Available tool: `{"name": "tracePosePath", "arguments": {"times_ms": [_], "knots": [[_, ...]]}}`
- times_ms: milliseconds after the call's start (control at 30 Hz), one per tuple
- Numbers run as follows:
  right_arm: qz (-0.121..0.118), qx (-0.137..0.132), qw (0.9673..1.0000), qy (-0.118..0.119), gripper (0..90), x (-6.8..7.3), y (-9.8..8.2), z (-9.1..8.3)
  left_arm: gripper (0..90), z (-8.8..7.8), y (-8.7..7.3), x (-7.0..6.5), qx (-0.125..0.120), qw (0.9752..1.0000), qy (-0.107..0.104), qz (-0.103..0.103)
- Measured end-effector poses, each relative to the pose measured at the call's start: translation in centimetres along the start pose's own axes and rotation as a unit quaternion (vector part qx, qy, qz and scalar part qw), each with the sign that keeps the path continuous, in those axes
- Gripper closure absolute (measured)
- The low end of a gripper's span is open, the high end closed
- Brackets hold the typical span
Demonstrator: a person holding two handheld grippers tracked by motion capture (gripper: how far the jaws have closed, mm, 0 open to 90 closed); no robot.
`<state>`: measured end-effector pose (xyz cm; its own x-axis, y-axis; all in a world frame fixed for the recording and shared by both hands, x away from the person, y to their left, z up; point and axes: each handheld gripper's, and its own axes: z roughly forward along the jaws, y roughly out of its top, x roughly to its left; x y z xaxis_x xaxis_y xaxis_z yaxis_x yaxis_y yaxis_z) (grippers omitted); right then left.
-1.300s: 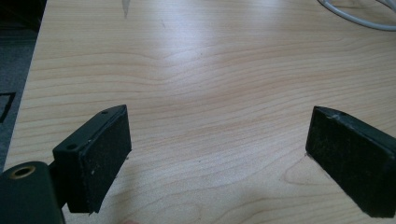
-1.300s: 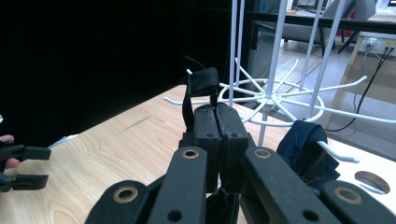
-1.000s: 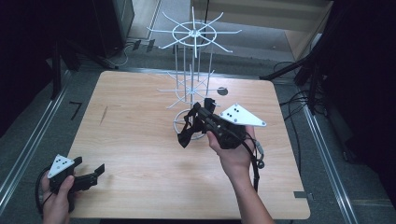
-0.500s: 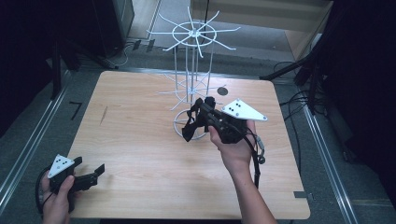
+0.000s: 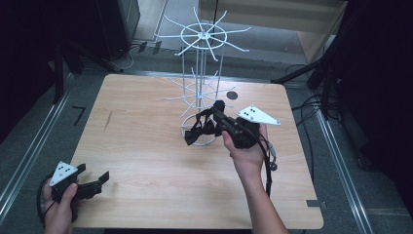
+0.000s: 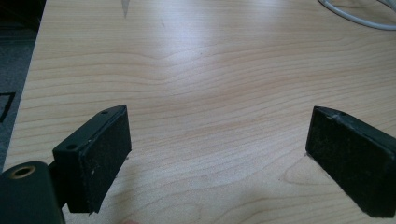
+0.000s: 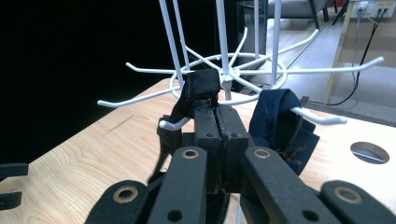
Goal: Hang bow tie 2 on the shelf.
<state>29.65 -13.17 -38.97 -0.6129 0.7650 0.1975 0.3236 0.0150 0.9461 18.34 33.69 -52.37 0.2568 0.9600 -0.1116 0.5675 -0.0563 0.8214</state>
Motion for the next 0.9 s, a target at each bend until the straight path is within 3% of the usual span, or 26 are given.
{"name": "tracePosePath", "arguments": {"times_ms": [367, 633, 900], "knots": [[-0.011, -0.006, 0.9998, 0.016, 90.0, 1.0, -0.1, -0.3, 7.3, 0.0, 0.0, 0.0, -0.001, 1.0, 0.0, 0.0], [-0.026, -0.023, 0.999, 0.028, 90.0, 2.0, 1.0, -1.1, 7.3, 0.0, 0.0, 0.0, 0.0, 1.0, 0.0, 0.0], [-0.026, -0.029, 0.9988, 0.03, 90.0, 1.8, 1.6, -1.6, 7.3, 0.0, 0.0, 0.0, -0.001, 1.0, 0.001, 0.001]]}}
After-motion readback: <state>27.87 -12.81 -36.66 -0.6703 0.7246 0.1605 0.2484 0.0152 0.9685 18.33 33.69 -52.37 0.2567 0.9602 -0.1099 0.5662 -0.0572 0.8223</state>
